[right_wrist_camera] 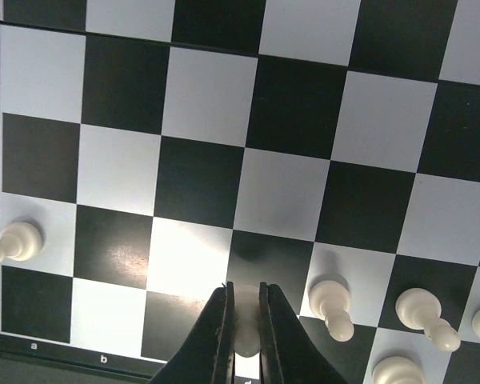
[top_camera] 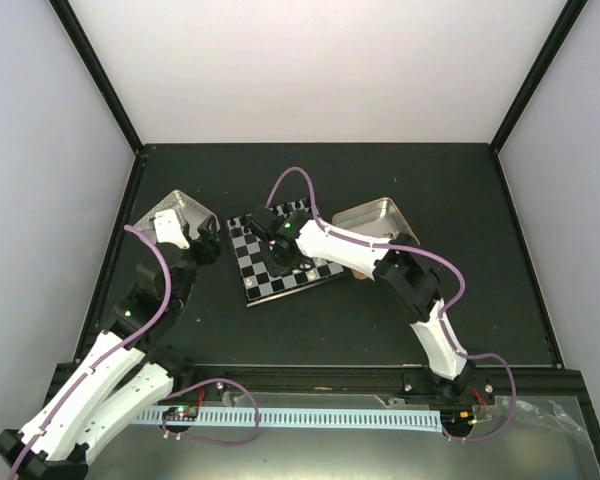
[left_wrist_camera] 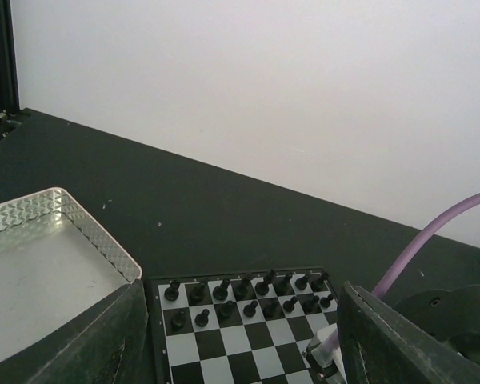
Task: Set up the chess pieces on the board
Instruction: Place the chess piece on the chessboard.
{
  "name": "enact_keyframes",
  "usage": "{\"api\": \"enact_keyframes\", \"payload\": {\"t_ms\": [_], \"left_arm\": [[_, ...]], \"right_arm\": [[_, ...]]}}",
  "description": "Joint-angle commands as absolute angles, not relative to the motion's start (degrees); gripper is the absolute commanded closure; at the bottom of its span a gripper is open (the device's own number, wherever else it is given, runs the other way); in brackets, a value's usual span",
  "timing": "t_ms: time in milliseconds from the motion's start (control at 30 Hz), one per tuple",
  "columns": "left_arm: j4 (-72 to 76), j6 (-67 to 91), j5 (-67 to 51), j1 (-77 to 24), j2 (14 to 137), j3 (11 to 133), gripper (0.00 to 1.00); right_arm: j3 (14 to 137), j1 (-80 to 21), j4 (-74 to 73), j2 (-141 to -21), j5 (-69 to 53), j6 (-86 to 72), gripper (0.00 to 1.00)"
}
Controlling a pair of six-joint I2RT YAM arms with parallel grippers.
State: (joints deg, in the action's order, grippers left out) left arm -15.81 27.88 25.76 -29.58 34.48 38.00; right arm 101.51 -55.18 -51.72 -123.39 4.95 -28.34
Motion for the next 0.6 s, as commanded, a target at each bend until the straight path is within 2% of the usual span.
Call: {"api": "enact_keyframes", "payload": {"t_ms": [0, 367, 567], "left_arm": [[-15.22, 28.21, 26.87, -29.27, 34.45, 37.70, 0.33], [-15.27, 28.25, 26.71, -29.26, 35.15, 37.71, 0.33], [-15.21, 28.16, 26.70, -29.18, 35.31, 37.84, 0.33]], "right_arm": [[103.56, -55.58, -53.45, -125.22, 6.23, -27.76, 0.96], [104.29, -55.65, -53.90, -127.79, 6.33, -27.82, 0.94], [104.90, -55.68, -54.47, -127.57, 7.09, -28.00, 0.87]]}}
